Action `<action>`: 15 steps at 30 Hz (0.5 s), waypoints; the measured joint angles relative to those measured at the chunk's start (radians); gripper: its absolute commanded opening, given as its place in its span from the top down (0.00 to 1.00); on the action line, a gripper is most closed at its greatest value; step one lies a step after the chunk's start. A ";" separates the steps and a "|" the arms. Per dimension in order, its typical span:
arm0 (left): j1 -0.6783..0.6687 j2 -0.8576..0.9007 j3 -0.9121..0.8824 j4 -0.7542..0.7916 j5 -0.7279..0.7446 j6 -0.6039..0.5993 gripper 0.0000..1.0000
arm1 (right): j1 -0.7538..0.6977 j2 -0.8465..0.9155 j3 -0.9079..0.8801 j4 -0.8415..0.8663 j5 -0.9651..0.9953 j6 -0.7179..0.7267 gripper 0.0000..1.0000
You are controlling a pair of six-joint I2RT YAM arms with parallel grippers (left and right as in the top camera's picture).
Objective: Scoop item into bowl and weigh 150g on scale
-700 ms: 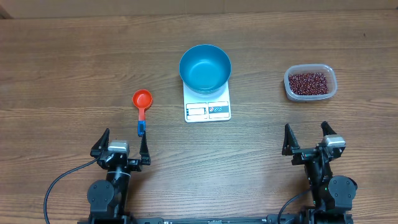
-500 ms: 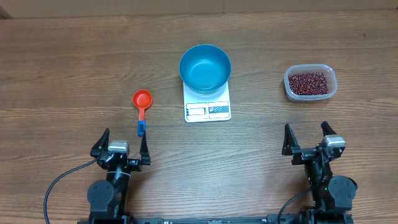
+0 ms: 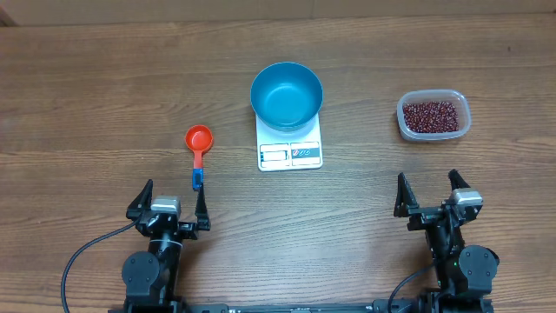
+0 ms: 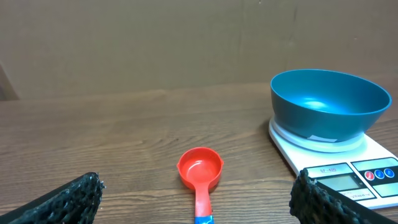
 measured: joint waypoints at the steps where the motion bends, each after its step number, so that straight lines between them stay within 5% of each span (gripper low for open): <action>1: 0.000 0.000 0.000 0.000 0.000 0.000 0.01 | 0.000 0.000 0.000 0.000 0.000 0.000 0.00; 15: 0.000 0.000 0.000 0.000 0.000 0.000 0.00 | 0.000 0.000 0.000 0.001 0.000 0.000 0.00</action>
